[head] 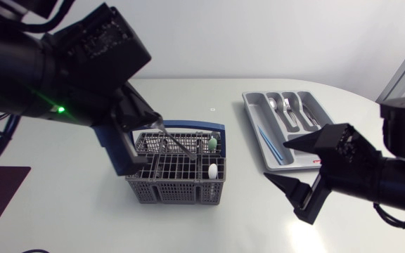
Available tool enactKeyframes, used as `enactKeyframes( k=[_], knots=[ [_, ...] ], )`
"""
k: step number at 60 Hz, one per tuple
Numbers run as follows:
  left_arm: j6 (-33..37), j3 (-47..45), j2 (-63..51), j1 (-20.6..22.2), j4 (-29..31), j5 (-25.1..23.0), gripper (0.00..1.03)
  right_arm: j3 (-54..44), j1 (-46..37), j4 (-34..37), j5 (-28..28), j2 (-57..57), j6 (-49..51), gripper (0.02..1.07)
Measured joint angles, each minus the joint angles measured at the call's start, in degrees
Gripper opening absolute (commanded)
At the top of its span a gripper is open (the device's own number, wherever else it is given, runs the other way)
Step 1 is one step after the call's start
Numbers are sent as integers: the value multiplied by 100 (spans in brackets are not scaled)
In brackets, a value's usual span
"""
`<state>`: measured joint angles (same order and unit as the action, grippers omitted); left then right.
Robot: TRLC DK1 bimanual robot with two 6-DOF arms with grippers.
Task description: Unload the cutlery basket into the drawer organizer.
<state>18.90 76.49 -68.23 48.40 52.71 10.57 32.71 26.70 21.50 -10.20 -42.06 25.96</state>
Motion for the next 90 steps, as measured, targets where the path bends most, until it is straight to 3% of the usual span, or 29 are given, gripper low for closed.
enactKeyframes(
  k=[7,15,25,33,38,54,76,90],
  knots=[
    [-295,59,-345,-212,-293,-614,4,315,184,-74,221,13,-22,96],
    [-667,243,-903,-546,-610,-1366,4,437,844,-407,938,-68,-22,94],
    [-1003,496,-1410,-730,-911,-1856,3,437,1523,-890,1532,-417,-17,92],
    [-1257,688,-1676,-750,-938,-2315,3,437,1755,-1327,1808,-675,48,80],
    [-1421,800,-1797,-791,-938,-2634,4,437,1836,-1550,1971,-861,160,80],
    [-1637,1115,-2050,-1049,-881,-3121,3,437,2118,-2319,2498,-1167,546,47],
    [-1657,1132,-2173,-1086,-859,-3270,3,437,2164,-2608,2594,-1556,767,33],
    [-1655,1132,-2173,-1113,-817,-3283,3,437,2164,-2691,2597,-1679,800,16]
  ],
)
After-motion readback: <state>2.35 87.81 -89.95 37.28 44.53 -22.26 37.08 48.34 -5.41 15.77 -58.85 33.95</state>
